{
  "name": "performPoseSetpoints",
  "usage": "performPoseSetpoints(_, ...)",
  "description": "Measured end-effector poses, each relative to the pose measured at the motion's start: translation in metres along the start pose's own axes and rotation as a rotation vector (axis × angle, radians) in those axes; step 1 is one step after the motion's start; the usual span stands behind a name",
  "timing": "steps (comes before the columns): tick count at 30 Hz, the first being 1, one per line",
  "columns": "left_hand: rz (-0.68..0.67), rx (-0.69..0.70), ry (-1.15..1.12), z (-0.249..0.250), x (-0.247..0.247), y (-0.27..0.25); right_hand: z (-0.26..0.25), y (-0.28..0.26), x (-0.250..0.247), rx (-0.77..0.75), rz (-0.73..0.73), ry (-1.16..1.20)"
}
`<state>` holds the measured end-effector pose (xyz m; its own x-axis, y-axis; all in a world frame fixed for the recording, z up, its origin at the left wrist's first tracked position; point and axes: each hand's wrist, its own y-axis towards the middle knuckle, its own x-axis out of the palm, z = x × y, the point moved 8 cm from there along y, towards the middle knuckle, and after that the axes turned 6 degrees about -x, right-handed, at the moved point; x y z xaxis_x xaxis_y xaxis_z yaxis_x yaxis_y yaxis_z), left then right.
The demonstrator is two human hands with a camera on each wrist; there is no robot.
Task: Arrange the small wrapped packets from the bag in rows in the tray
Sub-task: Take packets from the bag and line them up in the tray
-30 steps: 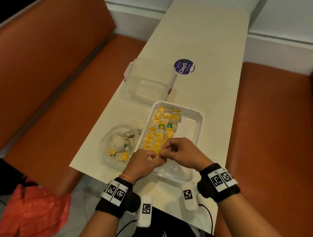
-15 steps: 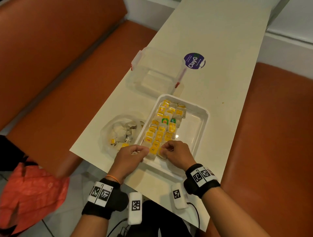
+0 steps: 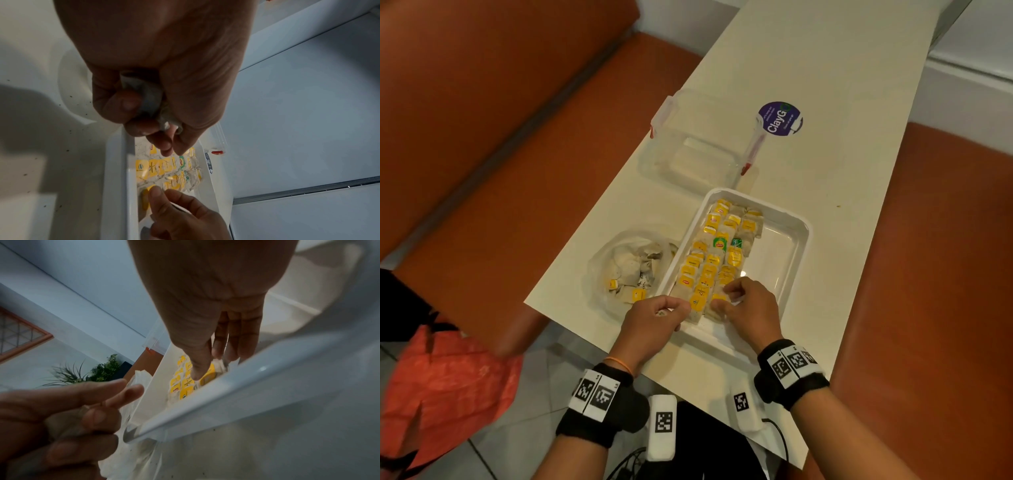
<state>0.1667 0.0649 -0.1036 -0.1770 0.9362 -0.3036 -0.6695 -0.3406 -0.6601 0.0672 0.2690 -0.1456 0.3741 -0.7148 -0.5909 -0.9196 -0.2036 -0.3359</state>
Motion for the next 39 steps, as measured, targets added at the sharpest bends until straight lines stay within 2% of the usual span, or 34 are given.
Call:
performPoseSetpoints(5, 0.004, -0.012, -0.025, -0.005, 0.001, -0.002, -0.003, -0.003, 0.006, -0.043, -0.052, -0.118)
performPoseSetpoints(10, -0.056, -0.148, -0.296, -0.01, 0.008, -0.01, -0.013, -0.009, -0.005, -0.059, -0.016, -0.112)
performPoseSetpoints(13, -0.177, -0.232, -0.547, -0.008, 0.021, -0.016, -0.036, -0.022, -0.023, -0.088, -0.007, 0.009)
performPoseSetpoints(17, -0.363, -0.236, -0.733, 0.001, 0.032, -0.023, -0.089, -0.053, -0.041, -0.279, -0.124, 0.138)
performPoseSetpoints(20, -0.51, -0.184, -0.762, 0.016, 0.039, -0.032, -0.111, -0.07, -0.04, -0.402, -0.2, 0.042)
performPoseSetpoints(23, -0.557, -0.152, -0.724, 0.023, 0.04, -0.039, -0.115, -0.076, -0.039, -0.456, -0.185, -0.077)
performPoseSetpoints(29, -0.528, -0.104, -0.614, 0.026, 0.037, -0.046, -0.101, -0.069, -0.044, -0.297, -0.229, -0.098)
performPoseSetpoints(33, -0.423, -0.008, -0.516, 0.023, 0.028, -0.044, -0.095, -0.064, -0.052, -0.184, -0.309, 0.113)
performPoseSetpoints(36, -0.36, -0.004, -0.482, 0.018, 0.025, -0.041, -0.094, -0.066, -0.054, -0.127, -0.394, 0.223)
performPoseSetpoints(39, -0.346, -0.019, -0.493, 0.017, 0.026, -0.039, -0.095, -0.066, -0.057, -0.108, -0.398, 0.302)
